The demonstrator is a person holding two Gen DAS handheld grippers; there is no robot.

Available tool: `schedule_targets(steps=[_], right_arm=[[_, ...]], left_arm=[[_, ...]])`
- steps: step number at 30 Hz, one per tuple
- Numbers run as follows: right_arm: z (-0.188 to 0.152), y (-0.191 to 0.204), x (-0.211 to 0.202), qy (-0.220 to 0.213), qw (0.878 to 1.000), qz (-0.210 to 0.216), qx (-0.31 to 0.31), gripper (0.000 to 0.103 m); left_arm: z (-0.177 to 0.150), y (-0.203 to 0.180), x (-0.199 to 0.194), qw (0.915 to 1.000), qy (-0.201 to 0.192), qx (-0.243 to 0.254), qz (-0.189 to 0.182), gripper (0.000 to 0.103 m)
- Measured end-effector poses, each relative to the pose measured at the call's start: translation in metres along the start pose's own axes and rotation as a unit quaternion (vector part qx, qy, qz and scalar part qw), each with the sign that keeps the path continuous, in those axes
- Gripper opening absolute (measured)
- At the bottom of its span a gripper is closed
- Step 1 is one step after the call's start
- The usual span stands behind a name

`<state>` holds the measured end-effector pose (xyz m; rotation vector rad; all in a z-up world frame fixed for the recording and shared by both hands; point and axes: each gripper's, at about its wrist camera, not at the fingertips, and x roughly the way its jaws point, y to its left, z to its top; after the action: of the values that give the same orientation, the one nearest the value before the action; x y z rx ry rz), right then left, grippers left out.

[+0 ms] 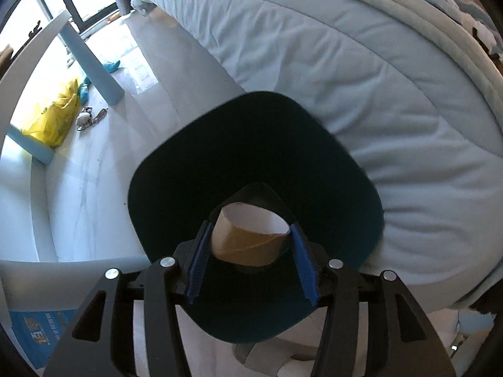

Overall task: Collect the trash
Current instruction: 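Carry both items over the green bin and open both tools to drop them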

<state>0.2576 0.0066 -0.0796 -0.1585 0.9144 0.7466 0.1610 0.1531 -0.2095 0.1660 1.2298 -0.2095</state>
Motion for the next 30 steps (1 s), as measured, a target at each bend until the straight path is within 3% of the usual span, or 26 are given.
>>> schedule_targets(steps=[7, 17, 24, 30], right_arm=[[0.0, 0.018, 0.022, 0.024, 1.0, 0.005, -0.014, 0.027], [-0.007, 0.042, 0.059, 0.064, 0.997, 0.003, -0.04, 0.027], [-0.024, 0.058, 0.091, 0.111, 0.991, -0.002, -0.068, 0.027], [-0.048, 0.065, 0.114, 0.15, 0.985, -0.004, -0.081, 0.027]], left_arm=[[-0.005, 0.012, -0.018, 0.9996, -0.025, -0.007, -0.007, 0.071], [-0.009, 0.046, -0.07, 0.995, -0.088, -0.047, 0.002, 0.071], [-0.012, 0.077, -0.113, 0.9854, -0.143, -0.092, 0.017, 0.071], [-0.005, 0.092, -0.15, 0.9722, -0.191, -0.136, 0.002, 0.071]])
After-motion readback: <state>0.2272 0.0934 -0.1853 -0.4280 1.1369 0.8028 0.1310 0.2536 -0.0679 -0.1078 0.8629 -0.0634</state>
